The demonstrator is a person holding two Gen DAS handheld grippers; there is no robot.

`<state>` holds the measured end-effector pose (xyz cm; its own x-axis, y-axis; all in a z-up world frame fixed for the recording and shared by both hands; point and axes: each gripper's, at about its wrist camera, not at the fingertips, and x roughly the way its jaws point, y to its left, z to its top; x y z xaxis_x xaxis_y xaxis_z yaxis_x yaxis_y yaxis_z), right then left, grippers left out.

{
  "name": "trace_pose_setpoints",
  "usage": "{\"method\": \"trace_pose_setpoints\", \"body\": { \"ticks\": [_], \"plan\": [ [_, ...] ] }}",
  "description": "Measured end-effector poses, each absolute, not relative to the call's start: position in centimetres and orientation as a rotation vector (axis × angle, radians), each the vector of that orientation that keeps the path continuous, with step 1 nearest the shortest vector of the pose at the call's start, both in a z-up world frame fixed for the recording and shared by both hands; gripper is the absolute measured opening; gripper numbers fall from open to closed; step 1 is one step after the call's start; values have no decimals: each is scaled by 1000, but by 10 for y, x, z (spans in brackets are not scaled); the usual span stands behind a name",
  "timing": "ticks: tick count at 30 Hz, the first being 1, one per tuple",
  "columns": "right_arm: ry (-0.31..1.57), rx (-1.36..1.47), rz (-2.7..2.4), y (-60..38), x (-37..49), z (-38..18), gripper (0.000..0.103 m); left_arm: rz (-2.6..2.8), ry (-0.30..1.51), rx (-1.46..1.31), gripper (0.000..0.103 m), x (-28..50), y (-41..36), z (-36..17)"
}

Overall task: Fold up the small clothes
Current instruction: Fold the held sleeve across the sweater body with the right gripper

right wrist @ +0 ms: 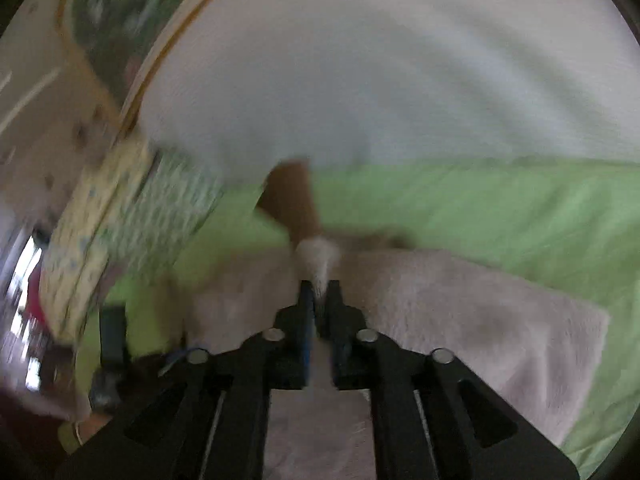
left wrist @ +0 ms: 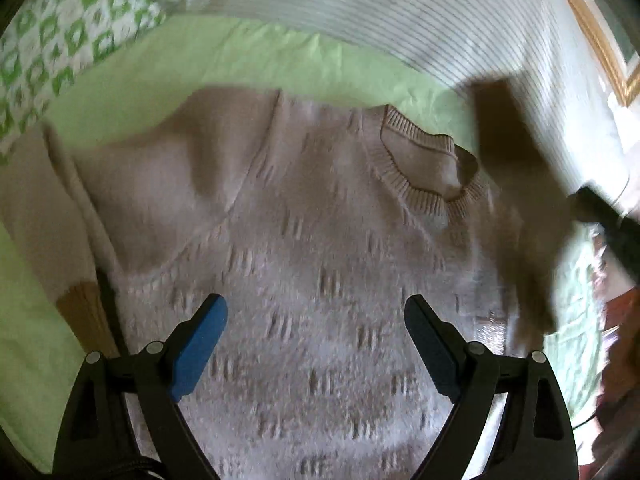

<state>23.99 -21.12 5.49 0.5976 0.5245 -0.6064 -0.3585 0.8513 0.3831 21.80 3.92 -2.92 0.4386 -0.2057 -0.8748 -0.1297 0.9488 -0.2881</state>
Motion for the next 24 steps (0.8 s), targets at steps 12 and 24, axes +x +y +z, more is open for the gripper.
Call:
{"method": "trace_pose_setpoints", "body": {
  "ticks": [12,24],
  "plan": [
    [865,383,386,-248,200,13,56,-69,1219,-629,92,256,40,-75],
    [788,528,125,-326,181,7,56,-251,1011,-527,9,264,8,-19]
  ]
}}
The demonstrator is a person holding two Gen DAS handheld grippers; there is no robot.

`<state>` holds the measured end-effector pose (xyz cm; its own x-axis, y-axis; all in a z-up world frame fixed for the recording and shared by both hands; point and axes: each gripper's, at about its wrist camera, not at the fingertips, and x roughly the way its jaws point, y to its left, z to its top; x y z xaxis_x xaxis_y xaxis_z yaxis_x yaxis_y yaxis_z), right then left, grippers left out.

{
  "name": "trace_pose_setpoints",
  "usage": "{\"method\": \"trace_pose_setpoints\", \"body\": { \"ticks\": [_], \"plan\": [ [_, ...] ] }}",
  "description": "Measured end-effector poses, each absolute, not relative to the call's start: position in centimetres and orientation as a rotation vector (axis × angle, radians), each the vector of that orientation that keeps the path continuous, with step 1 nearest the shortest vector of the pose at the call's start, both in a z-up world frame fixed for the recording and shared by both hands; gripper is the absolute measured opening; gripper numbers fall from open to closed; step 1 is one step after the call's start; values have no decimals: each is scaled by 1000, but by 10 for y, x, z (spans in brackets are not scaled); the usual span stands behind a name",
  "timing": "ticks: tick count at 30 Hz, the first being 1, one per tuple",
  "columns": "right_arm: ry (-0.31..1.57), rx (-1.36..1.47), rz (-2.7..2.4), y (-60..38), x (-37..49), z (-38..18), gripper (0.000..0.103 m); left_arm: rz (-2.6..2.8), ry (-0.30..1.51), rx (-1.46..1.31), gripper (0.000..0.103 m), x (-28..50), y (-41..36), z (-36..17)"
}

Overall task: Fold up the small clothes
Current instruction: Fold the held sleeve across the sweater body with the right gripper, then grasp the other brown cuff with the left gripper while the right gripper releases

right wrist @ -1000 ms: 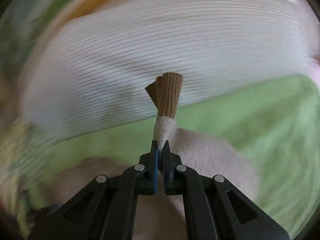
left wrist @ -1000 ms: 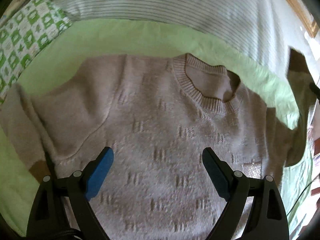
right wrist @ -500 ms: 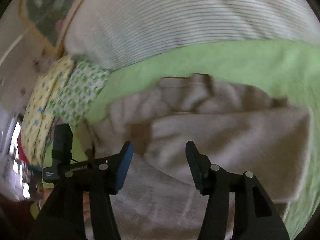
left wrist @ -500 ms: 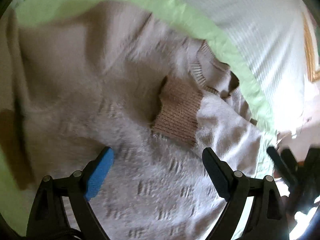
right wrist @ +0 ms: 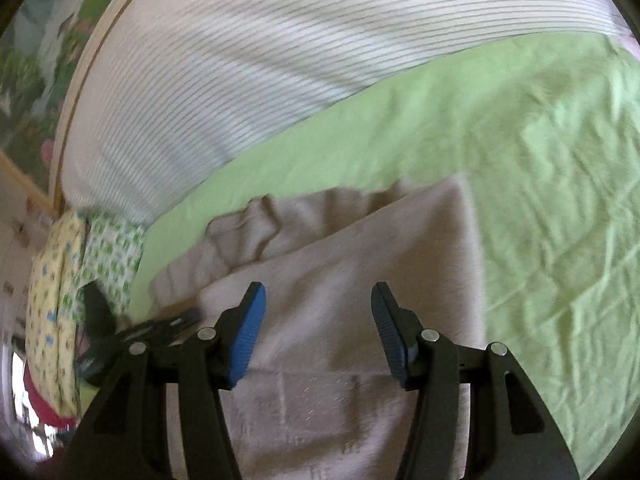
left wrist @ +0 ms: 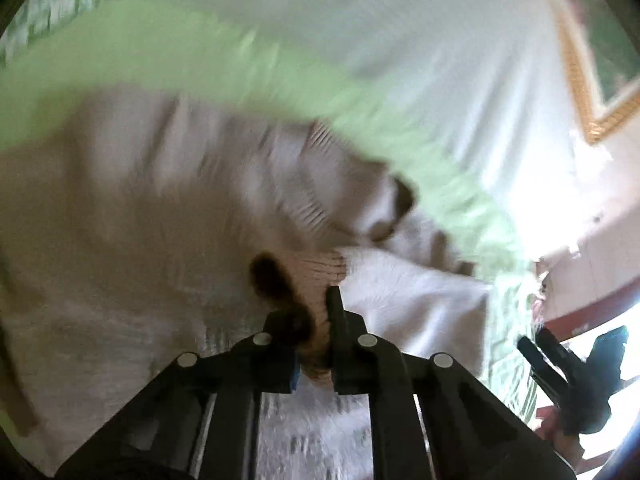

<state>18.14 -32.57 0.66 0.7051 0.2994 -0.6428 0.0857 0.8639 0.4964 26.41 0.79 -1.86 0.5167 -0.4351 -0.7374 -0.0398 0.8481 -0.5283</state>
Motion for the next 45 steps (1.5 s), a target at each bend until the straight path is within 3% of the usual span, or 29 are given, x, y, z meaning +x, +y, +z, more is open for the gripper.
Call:
{"method": "trace_pose_setpoints", "body": {
  "ticks": [4,11,21,22,23,28,36,39,42,45],
  "plan": [
    [765,547,61,-346,181,10,56,-226,915,-496,8,233,41,6],
    [822,517,22,-357,200,-11,59,-98,956,-526,8,219,110,-24],
    [969,460,27,-345,251,-62,59,-118,981,-472,8,218,94,-31],
    [996,472,69,-343,259,-69,41,-119,981,-475,8,217,94,-30],
    [1015,462,84,-342,264,-71,9,-126,979,-481,8,218,91,-29],
    [945,426,22,-364,264,-49,9,-187,953,-448,8,230,69,-21],
    [999,324,-19,-350,270,-70,11,-79,1050,-299,12,237,71,-69],
    [992,328,-36,-343,266,-66,21,-59,1052,-304,22,232,77,-62],
    [956,322,-48,-333,253,-51,39,-51,1030,-324,25,218,86,-46],
    [891,340,-13,-323,232,-30,48,-36,1012,-368,43,200,99,-32]
  ]
}}
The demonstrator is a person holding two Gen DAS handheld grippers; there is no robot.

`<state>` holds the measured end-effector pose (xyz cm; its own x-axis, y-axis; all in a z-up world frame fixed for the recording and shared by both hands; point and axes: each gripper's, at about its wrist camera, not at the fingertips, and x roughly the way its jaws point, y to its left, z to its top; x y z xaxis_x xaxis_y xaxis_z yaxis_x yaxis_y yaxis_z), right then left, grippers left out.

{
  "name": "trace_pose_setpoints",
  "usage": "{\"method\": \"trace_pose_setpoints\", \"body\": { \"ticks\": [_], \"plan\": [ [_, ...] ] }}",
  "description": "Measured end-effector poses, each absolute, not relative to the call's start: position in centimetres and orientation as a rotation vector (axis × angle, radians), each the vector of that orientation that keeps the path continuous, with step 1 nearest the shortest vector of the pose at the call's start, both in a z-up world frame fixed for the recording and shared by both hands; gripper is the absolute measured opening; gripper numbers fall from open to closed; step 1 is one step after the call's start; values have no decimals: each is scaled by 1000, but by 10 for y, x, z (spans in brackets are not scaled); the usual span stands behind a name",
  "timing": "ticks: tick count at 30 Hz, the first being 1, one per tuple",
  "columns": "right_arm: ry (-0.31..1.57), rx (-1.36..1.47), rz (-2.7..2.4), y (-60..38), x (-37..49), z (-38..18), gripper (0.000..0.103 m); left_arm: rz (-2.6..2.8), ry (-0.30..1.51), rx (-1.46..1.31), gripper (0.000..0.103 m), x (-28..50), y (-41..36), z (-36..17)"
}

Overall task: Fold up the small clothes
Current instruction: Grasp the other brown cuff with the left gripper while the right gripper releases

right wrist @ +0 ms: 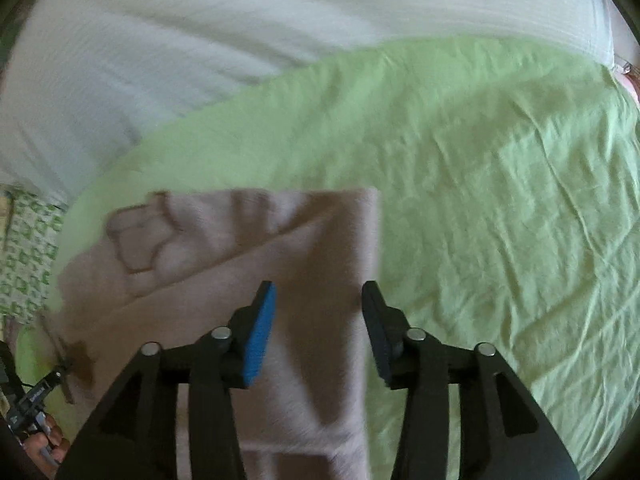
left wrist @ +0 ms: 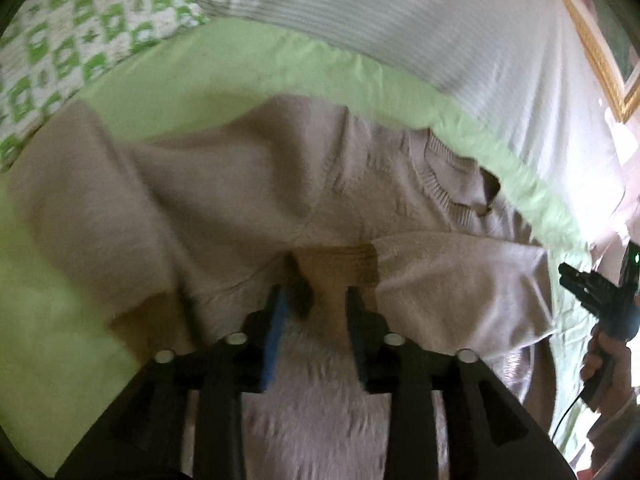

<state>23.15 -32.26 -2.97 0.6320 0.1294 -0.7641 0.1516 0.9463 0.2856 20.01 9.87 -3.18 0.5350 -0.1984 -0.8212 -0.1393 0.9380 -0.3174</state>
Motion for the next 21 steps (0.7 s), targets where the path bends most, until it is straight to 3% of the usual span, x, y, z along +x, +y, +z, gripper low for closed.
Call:
{"method": "trace_pose_setpoints", "body": {
  "ticks": [1,2,5,13,15,16,17,19,21],
  "plan": [
    [879,346,4,-319,225,-24,48,-19,1008,-381,59,194,104,-28],
    [869,351,20,-317,218,-19,49,13,998,-404,68,183,113,-22],
    [854,358,65,-305,196,-10,50,105,1005,-434,77,166,132,-16],
    [902,374,163,-258,161,-15,51,271,1094,-577,79,175,174,-35],
    [914,374,177,-248,155,-17,51,294,1130,-570,74,185,175,-46],
    [917,380,182,-247,157,-18,51,294,1142,-574,57,189,176,-50],
    [923,388,189,-245,155,-19,51,272,1150,-595,30,193,178,-54],
    [920,385,187,-241,152,-17,51,251,1130,-609,19,191,183,-53],
    [909,376,178,-242,149,-15,51,226,1078,-588,16,183,184,-41]
  ]
}}
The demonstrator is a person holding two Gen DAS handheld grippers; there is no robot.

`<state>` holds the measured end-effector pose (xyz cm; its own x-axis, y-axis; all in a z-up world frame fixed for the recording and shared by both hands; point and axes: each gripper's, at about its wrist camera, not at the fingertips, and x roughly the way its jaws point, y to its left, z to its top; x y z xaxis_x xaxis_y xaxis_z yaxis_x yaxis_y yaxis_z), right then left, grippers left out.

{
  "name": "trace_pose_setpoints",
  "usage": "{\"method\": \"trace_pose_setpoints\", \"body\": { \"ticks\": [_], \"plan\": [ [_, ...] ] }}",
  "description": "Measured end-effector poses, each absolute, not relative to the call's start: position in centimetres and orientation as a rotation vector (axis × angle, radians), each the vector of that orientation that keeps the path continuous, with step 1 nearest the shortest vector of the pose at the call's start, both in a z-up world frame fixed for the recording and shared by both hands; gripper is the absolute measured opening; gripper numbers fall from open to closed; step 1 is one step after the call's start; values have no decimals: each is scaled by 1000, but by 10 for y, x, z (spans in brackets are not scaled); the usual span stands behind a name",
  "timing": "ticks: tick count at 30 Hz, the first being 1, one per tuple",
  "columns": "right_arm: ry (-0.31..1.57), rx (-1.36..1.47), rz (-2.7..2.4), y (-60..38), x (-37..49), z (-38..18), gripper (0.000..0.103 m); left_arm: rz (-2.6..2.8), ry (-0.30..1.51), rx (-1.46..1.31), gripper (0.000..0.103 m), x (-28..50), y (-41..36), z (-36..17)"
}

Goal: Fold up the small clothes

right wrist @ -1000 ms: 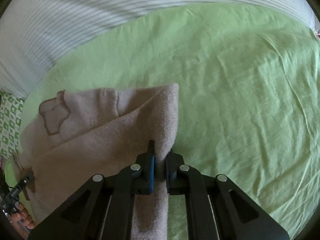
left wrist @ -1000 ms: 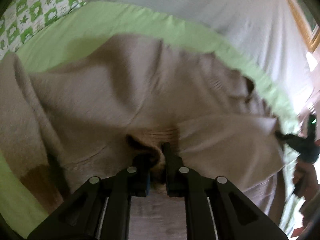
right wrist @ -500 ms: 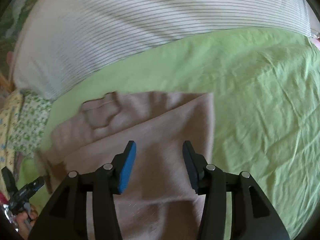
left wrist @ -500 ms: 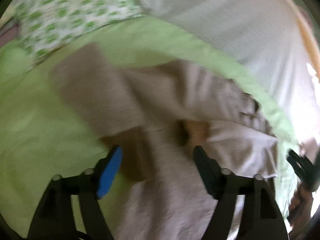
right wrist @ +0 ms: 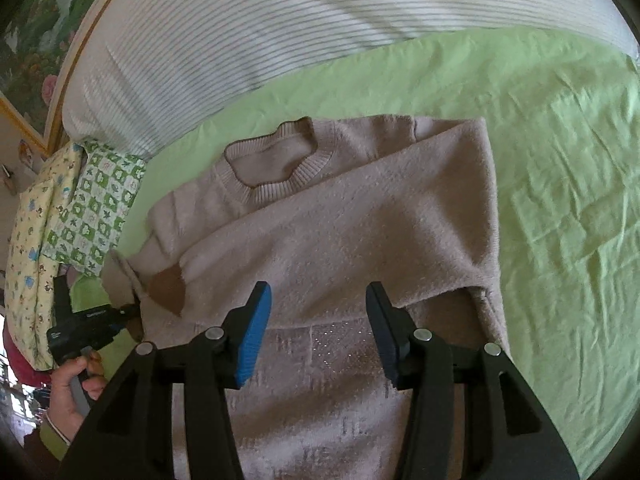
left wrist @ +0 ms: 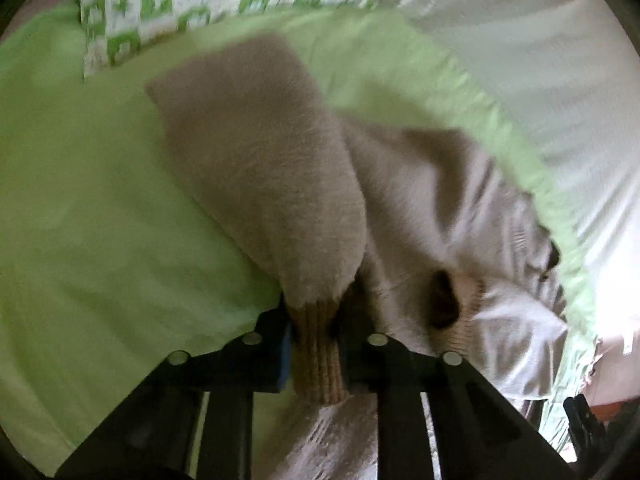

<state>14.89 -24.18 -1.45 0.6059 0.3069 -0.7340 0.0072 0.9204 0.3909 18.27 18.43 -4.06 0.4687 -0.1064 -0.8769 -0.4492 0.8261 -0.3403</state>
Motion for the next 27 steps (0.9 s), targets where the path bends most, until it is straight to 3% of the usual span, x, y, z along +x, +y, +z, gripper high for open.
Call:
{"method": "trace_pose_setpoints", "body": {
  "ticks": [7,12,16,21,27],
  "plan": [
    [872,426,138,-262,141,-8,51,-41,915,-486,14,182,118,60],
    [841,445,120,-276,136,1,51,-398,853,-405,16,210,-6,115],
    [837,469,86,-291,134,1,51,-514,947,-332,45,238,-86,92],
    [857,504,42,-313,129,-7,51,-547,1107,-292,48,240,-110,37],
    [894,514,36,-321,134,-21,51,-379,1123,-174,51,204,-33,1]
  ]
}}
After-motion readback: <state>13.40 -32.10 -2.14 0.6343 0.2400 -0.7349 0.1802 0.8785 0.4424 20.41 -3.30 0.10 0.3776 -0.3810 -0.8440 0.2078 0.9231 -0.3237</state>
